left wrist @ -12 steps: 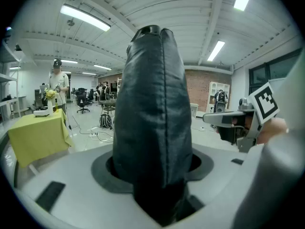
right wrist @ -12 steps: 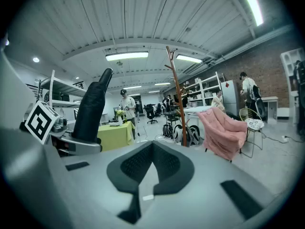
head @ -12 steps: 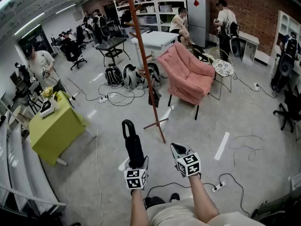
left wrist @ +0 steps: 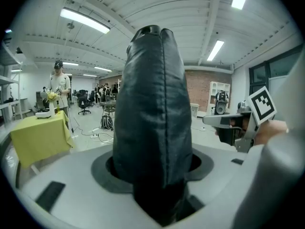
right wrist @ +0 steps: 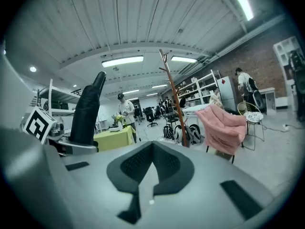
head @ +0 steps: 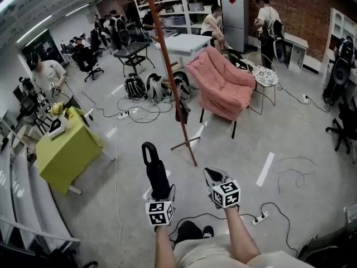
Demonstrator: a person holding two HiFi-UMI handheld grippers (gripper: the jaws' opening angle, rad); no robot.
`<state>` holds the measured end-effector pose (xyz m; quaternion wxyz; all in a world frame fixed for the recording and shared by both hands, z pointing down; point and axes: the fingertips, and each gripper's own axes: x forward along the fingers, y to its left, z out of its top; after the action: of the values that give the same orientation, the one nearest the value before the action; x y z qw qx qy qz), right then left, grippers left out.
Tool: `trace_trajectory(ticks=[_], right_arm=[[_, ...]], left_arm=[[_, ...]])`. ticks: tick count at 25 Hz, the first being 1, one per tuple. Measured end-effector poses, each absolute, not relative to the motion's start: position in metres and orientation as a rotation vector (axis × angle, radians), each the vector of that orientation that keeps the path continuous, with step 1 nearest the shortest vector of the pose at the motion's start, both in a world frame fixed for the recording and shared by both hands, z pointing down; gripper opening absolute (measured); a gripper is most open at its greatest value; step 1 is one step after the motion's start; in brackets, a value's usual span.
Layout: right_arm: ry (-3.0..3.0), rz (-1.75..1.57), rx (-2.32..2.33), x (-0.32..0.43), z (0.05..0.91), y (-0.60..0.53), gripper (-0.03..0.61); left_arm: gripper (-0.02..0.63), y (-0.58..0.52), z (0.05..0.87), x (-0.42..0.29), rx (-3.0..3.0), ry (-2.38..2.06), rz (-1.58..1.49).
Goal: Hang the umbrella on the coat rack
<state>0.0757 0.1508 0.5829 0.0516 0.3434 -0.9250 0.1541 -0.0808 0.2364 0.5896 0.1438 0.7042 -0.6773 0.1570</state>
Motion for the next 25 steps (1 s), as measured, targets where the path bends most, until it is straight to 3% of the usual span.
trace_trajectory(ticks=[12,25], right_arm=[[-2.917,0.657,1.145,0.104,0.569,0.125,0.003],[-2.894,0.613,1.073,0.061,0.574,0.059,0.003]], left_arm=[[0.259,0.224,0.585,-0.092,2.024,-1.989,0.386],[0.259,0.151,0.583,-0.124,1.999,-2.019,0.354]])
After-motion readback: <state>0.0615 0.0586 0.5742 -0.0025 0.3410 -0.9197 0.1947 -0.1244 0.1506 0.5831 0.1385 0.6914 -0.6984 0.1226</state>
